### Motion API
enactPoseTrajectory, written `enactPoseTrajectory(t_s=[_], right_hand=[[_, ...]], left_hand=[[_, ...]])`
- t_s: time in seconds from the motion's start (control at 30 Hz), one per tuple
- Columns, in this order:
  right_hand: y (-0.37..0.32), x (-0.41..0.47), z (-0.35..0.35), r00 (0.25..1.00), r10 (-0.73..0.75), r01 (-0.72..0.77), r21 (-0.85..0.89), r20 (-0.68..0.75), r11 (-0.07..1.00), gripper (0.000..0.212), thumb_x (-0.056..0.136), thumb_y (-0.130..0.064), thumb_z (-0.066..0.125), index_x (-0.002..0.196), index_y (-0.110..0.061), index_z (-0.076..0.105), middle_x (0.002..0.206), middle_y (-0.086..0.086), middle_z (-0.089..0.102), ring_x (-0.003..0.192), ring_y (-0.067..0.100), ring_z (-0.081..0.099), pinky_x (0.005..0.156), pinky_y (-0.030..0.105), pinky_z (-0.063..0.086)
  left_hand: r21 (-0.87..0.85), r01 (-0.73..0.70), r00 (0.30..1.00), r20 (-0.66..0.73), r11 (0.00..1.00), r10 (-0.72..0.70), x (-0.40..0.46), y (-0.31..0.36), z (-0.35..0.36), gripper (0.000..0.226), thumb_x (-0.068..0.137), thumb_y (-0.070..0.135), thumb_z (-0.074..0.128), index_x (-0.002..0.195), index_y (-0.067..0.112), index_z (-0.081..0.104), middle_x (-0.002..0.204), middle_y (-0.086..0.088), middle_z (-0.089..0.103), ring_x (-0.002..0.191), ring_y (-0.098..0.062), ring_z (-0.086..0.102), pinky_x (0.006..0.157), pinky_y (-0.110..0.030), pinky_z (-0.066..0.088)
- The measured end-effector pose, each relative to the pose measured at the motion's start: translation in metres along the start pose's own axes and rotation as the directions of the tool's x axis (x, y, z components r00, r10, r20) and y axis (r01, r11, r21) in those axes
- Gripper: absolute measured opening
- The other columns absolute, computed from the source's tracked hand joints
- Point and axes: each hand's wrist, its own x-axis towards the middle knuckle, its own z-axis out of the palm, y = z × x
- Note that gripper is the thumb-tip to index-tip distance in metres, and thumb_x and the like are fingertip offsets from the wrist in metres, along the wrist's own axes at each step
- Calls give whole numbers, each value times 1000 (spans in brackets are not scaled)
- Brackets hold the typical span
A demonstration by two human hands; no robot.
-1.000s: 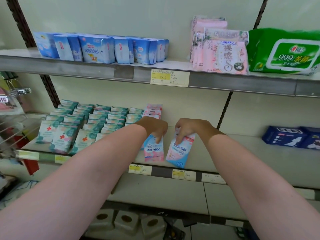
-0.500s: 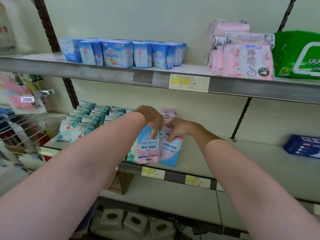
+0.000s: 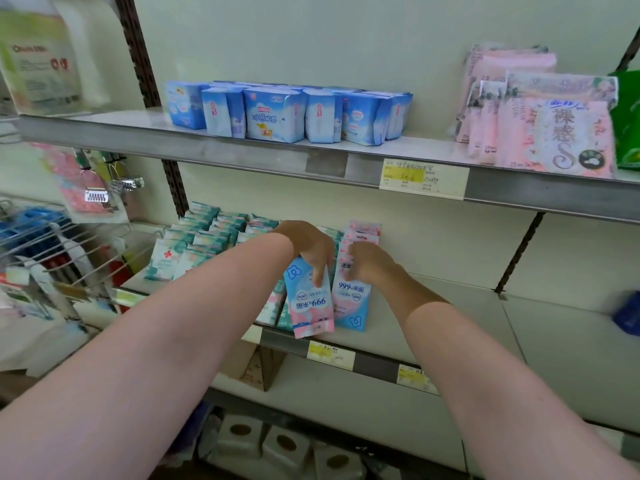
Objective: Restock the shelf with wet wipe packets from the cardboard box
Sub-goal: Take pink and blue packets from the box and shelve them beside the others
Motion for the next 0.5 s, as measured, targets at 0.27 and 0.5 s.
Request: enactPoseTrajectory(t_s=[0.27,0.5], right_hand=[[9,-5,-2,990,-78,79,-1,-115,997,56,75,-32,79,124,-16,55,132,6,55,121,28,53,92,40,52],[46,-20,-18,974,19,18,160,-228,987,26,94,-35,60,112,-15,62,119,11,56,109,31,57,88,38,48]], left_hand=[[11,-39,999,7,999,39,14,15,-1,55,74,39,81,124,27,63,133,3,55,118,-27,53,100,-46,45],[-21,-105,994,-24,994,104,27,44,-10,44,74,33,81,113,18,68,117,-1,63,104,-27,61,90,-39,51]])
